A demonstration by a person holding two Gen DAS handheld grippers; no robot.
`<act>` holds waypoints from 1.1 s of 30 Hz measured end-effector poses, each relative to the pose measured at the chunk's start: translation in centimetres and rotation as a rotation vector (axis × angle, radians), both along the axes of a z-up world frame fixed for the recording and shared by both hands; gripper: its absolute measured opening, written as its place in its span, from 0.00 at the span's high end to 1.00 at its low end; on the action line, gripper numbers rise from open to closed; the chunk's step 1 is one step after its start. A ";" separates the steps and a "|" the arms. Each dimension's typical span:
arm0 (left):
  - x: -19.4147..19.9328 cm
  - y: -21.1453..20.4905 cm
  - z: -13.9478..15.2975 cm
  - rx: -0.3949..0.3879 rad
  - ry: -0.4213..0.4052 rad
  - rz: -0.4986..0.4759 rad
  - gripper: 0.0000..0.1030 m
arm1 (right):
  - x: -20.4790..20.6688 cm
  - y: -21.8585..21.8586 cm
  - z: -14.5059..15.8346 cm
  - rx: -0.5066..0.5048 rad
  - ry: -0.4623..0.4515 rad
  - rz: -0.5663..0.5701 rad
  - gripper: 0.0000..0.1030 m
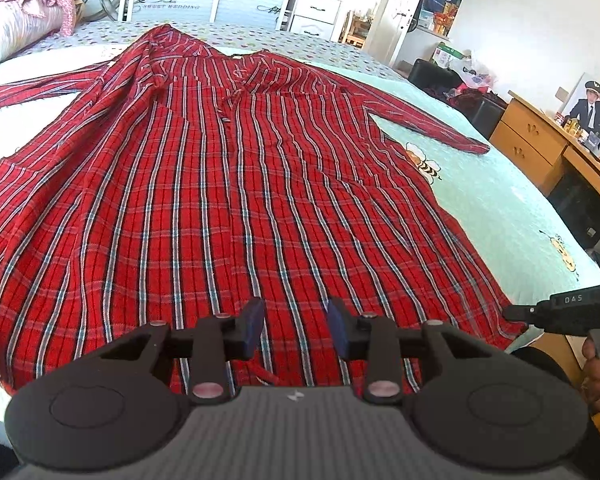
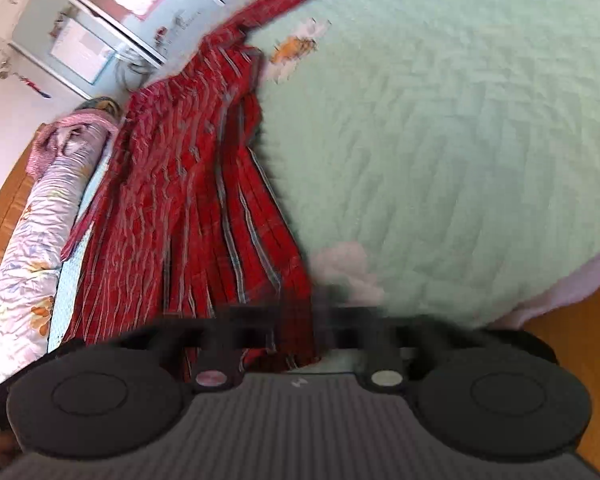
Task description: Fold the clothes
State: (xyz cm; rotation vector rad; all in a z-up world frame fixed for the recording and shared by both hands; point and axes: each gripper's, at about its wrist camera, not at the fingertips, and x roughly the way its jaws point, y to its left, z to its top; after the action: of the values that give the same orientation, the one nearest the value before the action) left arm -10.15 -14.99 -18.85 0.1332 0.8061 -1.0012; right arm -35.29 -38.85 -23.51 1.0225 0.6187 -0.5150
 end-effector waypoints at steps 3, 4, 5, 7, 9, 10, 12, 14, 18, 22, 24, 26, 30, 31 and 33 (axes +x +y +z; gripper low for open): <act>0.0 0.6 0.3 -0.012 -0.007 0.010 0.63 | -2.2 0.8 -0.2 0.027 -0.009 -0.054 0.99; 0.1 0.8 0.3 -0.015 -0.005 0.015 0.63 | -2.9 1.0 -0.2 0.036 -0.012 -0.072 0.99; 0.3 1.0 0.2 -0.018 -0.002 0.020 0.63 | -3.6 1.3 -0.3 0.045 -0.015 -0.090 1.00; 0.6 1.1 -0.1 -0.017 0.012 0.027 0.63 | -5.1 1.8 -0.4 0.063 -0.020 -0.125 1.00; 0.8 1.0 -0.6 -0.010 0.034 0.033 0.63 | -6.3 2.2 -0.5 0.092 -0.061 -0.167 0.99; 0.9 1.0 -0.6 -0.010 0.038 0.033 0.63 | -6.8 2.4 -0.7 0.113 -0.103 -0.191 0.95; 0.8 1.0 -0.4 -0.021 0.028 0.029 0.63 | -6.6 2.4 -0.7 0.111 -0.110 -0.191 0.78; 0.8 1.1 -0.3 -0.026 0.027 0.030 0.63 | -6.3 2.3 -0.8 0.106 -0.112 -0.187 0.37; 0.8 1.7 -0.2 -0.025 0.022 0.040 0.63 | -5.7 2.3 -0.9 0.095 -0.115 -0.180 0.29; 0.8 2.1 -0.1 -0.019 0.015 0.050 0.63 | -5.1 2.2 -1.0 0.085 -0.118 -0.173 0.55; 0.9 2.3 0.0 -0.018 0.012 0.054 0.63 | -4.9 2.2 -1.1 0.079 -0.119 -0.169 0.97; 1.0 2.5 0.2 -0.023 0.004 0.059 0.63 | -4.6 2.2 -1.1 0.074 -0.121 -0.166 0.97; 1.5 3.7 0.6 -0.037 -0.011 0.091 0.63 | -4.7 2.4 -1.1 0.068 -0.120 -0.164 0.97; 1.7 4.1 0.7 -0.041 -0.015 0.102 0.63 | -4.9 2.5 -0.9 0.066 -0.126 -0.163 0.97; 2.1 5.3 1.0 -0.054 -0.031 0.138 0.63 | -5.4 2.7 -0.2 0.051 -0.126 -0.177 0.87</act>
State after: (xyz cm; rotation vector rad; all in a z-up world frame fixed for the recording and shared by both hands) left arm -8.06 -9.69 -17.86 0.0460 0.7487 -0.8878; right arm -40.65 -36.14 -23.73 1.1558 0.4332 -0.5871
